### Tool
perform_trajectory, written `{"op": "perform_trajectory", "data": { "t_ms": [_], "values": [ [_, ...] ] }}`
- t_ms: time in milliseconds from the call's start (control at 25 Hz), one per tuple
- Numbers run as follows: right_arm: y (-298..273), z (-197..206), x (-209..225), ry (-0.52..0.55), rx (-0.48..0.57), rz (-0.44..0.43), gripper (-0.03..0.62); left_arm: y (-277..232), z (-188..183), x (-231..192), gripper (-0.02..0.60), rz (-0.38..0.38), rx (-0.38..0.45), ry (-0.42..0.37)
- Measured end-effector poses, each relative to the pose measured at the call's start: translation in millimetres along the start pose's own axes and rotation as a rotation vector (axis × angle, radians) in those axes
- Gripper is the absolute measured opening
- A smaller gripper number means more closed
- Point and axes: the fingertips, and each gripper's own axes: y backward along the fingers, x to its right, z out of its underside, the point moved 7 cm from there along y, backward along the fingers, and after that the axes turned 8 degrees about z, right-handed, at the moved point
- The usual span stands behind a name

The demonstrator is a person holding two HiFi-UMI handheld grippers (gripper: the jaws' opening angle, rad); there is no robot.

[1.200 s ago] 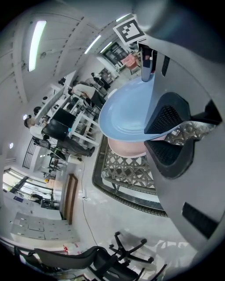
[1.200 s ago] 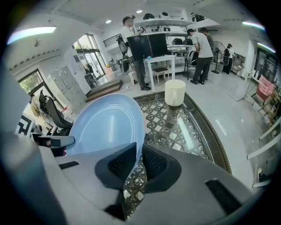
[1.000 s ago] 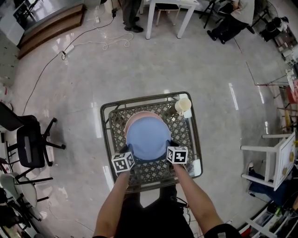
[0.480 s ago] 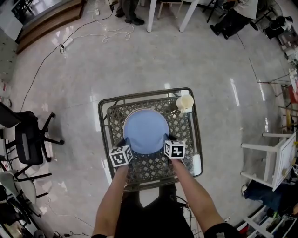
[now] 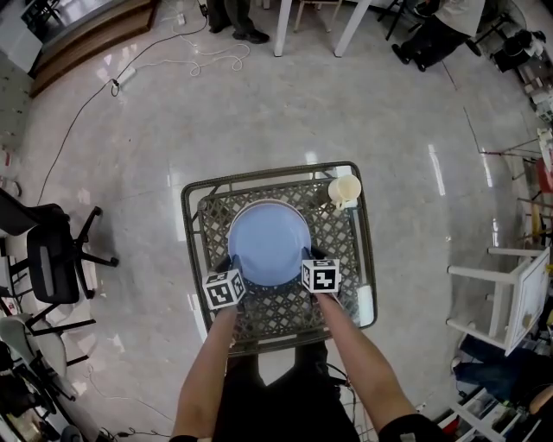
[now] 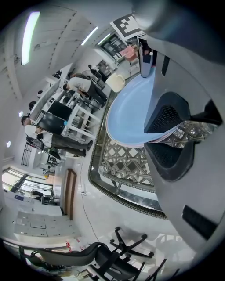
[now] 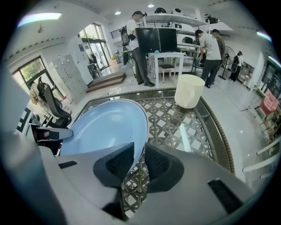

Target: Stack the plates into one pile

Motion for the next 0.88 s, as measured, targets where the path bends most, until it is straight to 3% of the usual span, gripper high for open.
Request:
{"op": "perform_trajectory", "data": {
  "t_ms": [440, 680, 880],
  "values": [
    [6.9, -3.3, 3.3, 0.012, 0.041, 0.024, 0.087, 11.7, -8.7, -3.5, 0.071, -0.027, 0.053, 0.013],
    [34.2, -9.7, -3.6, 0.028, 0.123, -0.006, 0.087, 38.5, -14.6, 1.1, 0.069, -0.055, 0.117, 0.034],
    [74.8, -12.2, -12.8, 0.044, 0.173, -0.05, 0.045, 73.8, -15.1, 25.3, 0.033, -0.032, 0.172, 0.022]
  ]
}}
